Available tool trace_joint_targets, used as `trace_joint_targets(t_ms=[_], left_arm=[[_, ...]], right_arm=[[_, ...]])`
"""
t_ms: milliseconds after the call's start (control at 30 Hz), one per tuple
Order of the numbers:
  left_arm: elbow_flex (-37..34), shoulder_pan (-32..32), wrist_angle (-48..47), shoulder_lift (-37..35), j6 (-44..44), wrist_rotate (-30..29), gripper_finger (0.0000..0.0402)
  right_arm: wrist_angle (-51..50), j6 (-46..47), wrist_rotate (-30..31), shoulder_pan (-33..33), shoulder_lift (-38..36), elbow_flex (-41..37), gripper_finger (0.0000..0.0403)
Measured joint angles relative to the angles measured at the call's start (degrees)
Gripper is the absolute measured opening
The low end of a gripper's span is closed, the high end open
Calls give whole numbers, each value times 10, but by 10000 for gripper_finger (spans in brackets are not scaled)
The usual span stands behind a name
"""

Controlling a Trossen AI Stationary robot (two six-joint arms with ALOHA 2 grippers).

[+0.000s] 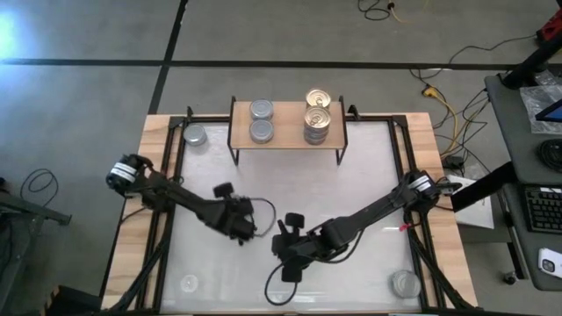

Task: Stack canned seafood by type on shelf
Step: Stack the green tuna can on top of the green tuna can on the shelf

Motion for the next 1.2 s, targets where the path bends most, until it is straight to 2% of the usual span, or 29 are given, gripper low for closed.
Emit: trace_joint_targets(t_ms=[133,267,433,667,767,967,1067,1200], left_arm=[[14,-58,67,-12,31,4,1],[17,-120,72,-58,35,-39,1],[5,-209,70,-121,-43,-62,1],[-54,-284,81,-150,-232,-24,1],[-100,-296,150,-136,-245,-22,1],[-202,-286,355,-114,-225,-24,1],[-232,-270,395,-114,-210,-51,1],[-260,-231,398,-114,-192,-60,0]], right_arm=[[-100,48,-1,0,-6,0,13],[-158,80,0,0,-6,-7,13],[-96,67,-1,-8,-6,-49,13],[45,1,-2,-27,-6,-94,13],[104,-26,-2,-36,-6,-114,13],[176,-28,-1,-47,-5,-154,13],[191,-28,-1,-47,-5,-162,13],[206,-16,0,-47,-5,-177,13]])
